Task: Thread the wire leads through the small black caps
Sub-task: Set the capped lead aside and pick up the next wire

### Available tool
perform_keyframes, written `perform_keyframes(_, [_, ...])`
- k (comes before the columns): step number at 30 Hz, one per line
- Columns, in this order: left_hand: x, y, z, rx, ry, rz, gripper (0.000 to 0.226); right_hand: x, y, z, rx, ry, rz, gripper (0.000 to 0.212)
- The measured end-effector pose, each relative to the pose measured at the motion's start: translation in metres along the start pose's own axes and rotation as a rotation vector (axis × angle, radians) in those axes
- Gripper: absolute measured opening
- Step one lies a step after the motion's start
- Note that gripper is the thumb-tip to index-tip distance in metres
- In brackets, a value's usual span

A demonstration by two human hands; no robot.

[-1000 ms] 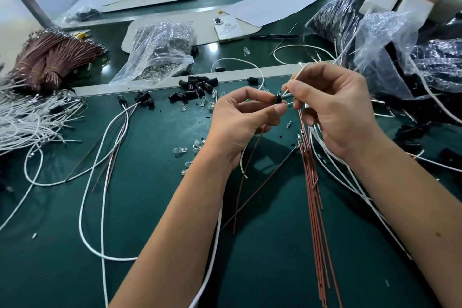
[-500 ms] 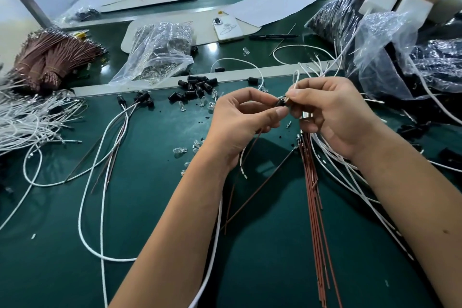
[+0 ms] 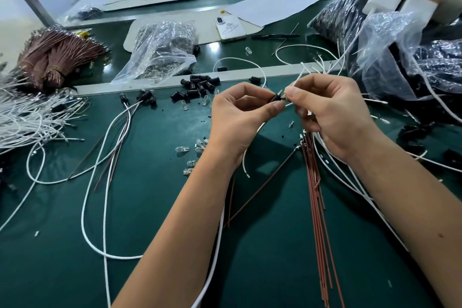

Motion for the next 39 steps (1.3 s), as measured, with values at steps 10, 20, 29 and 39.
perform_keyframes(10, [-0.001, -0.002, -0.001, -0.008, -0.031, 0.017, 0.02, -0.003, 0.001, 0.0, 0.011, 0.026, -0.007, 0.019])
perform_keyframes(20, [-0.008, -0.003, -0.001, -0.033, 0.046, 0.053, 0.018, -0.006, 0.007, -0.001, 0.083, 0.051, 0.041, 0.022])
perform_keyframes(29, [-0.012, -0.006, 0.002, -0.079, 0.132, 0.101, 0.016, 0.001, 0.005, -0.004, 0.016, -0.127, -0.16, 0.016])
perform_keyframes(39, [-0.016, -0.01, 0.004, -0.109, 0.271, 0.196, 0.007, 0.001, 0.003, -0.003, 0.003, -0.15, -0.164, 0.015])
Point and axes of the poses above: each hand's wrist, its own z-axis away from the middle knuckle, its own y-axis out of the back of the hand, x = y × z, the point moved 8 cm from there along -z, towards the middle knuckle, and after that the axes turned 13 degrees about x, right-handed, at the moved point
